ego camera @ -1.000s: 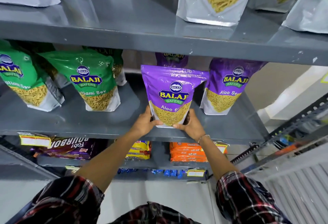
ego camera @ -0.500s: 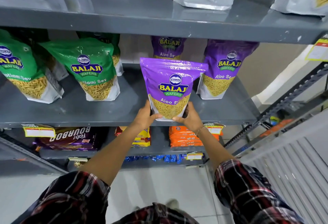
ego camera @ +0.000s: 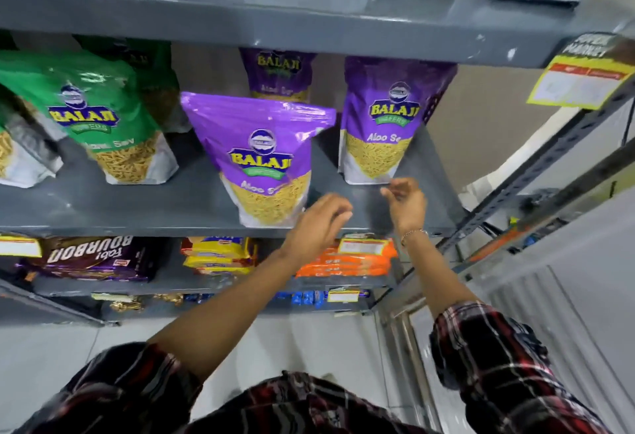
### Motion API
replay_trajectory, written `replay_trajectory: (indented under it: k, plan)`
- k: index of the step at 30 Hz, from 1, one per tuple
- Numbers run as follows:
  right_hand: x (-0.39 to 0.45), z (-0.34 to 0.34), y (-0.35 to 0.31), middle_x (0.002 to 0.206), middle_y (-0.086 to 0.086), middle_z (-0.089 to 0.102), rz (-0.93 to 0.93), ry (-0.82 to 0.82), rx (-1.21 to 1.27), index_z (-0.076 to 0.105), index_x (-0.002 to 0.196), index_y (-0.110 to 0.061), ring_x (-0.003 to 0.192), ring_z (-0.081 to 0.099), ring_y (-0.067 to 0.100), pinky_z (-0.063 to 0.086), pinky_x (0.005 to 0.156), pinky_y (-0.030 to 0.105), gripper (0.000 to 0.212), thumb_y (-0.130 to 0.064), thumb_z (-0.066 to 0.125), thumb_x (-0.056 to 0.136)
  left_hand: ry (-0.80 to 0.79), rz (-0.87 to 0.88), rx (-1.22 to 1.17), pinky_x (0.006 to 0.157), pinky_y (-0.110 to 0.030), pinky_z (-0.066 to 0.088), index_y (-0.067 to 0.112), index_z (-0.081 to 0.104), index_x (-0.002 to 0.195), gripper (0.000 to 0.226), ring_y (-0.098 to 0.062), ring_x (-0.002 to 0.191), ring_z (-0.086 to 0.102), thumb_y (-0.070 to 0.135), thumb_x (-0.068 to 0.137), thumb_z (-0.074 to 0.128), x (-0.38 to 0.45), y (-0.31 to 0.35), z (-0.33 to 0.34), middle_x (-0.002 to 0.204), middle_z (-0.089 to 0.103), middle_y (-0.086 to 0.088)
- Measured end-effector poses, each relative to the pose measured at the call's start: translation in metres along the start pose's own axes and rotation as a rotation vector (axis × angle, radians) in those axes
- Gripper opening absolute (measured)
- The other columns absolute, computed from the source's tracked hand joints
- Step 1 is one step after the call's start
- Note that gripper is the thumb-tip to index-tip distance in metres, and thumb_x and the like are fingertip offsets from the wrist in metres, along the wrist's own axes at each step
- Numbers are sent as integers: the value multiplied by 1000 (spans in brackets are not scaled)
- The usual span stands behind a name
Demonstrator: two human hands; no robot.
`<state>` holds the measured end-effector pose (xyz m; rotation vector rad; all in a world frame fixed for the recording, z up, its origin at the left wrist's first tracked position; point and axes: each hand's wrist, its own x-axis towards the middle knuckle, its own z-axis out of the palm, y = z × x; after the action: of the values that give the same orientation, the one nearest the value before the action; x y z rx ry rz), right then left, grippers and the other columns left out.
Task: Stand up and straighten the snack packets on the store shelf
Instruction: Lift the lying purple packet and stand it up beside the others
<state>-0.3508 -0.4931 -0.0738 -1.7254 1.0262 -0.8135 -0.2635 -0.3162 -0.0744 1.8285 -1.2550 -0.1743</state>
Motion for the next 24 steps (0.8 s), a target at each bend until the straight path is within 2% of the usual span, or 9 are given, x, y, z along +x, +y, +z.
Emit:
replay_trajectory:
  k: [3, 5, 6, 8, 11, 13, 16, 20, 24]
  plan:
    - [38, -18, -6, 115, 20, 59, -16, -76, -29, 47, 119, 5, 101, 54, 20, 47, 86, 24, 48, 1, 70, 77, 41, -214, -162, 105, -34, 37, 1, 29, 140, 73, -27, 124, 47, 16, 81, 70, 60, 10, 19, 136, 47, -21]
    - [59, -22, -8, 129, 16, 49, -87, -192, -86, 35, 132, 4, 119, 44, 17, 38, 91, 12, 66, -2, 71, 77, 55, -367, -172, 112, -34, 29, -4, 6, 145, 100, -33, 134, 37, 15, 76, 75, 99, 1, 21, 147, 34, -27]
    - [68, -23, -8, 137, 16, 43, -108, -248, -110, 30, 136, 3, 127, 40, 20, 33, 98, 15, 72, -3, 71, 77, 41, -427, -148, 114, -37, 28, -4, 1, 146, 105, -34, 136, 35, 16, 75, 76, 114, -5, 20, 148, 32, -28]
    - [82, -23, -8, 143, 19, 39, -128, -347, -134, 28, 137, 2, 132, 38, 29, 30, 109, 33, 72, -2, 69, 78, -5, -462, -106, 112, -40, 31, -3, 15, 145, 96, -34, 135, 38, 16, 75, 77, 136, -17, 20, 145, 37, -24]
    - [91, -23, -7, 134, 22, 50, -120, -404, -90, 36, 130, 4, 125, 47, 33, 36, 108, 46, 60, 1, 66, 79, -8, -486, -119, 102, -45, 44, -3, 40, 128, 67, -36, 116, 56, 13, 75, 77, 147, -28, 23, 126, 57, -24]
    - [92, -25, -3, 128, 19, 56, -109, -368, -84, 41, 125, 1, 118, 53, 30, 44, 102, 38, 56, -2, 69, 77, 8, -510, -151, 96, -50, 48, -4, 42, 124, 62, -39, 111, 59, 9, 74, 77, 148, -32, 23, 120, 60, -26]
    - [86, -32, 5, 121, 18, 60, -136, -348, -15, 44, 119, 0, 107, 58, 24, 46, 84, 13, 53, 0, 73, 74, 16, -499, -153, 97, -50, 48, -2, 42, 123, 62, -39, 113, 58, 9, 73, 77, 143, -29, 24, 122, 60, -25]
    - [75, -45, 15, 121, 21, 59, -121, -342, 89, 42, 120, 2, 107, 57, 27, 48, 94, 36, 56, 7, 71, 72, 30, -464, -147, 93, -49, 52, 4, 44, 122, 63, -34, 108, 63, 15, 70, 79, 130, -16, 32, 122, 64, -17]
    - [63, -58, 22, 113, 12, 59, -78, -355, 126, 43, 117, 1, 103, 57, 22, 47, 88, 31, 54, 10, 70, 72, 40, -422, -141, 89, -47, 55, 6, 45, 123, 64, -30, 104, 67, 18, 70, 79, 113, -3, 39, 119, 67, -15]
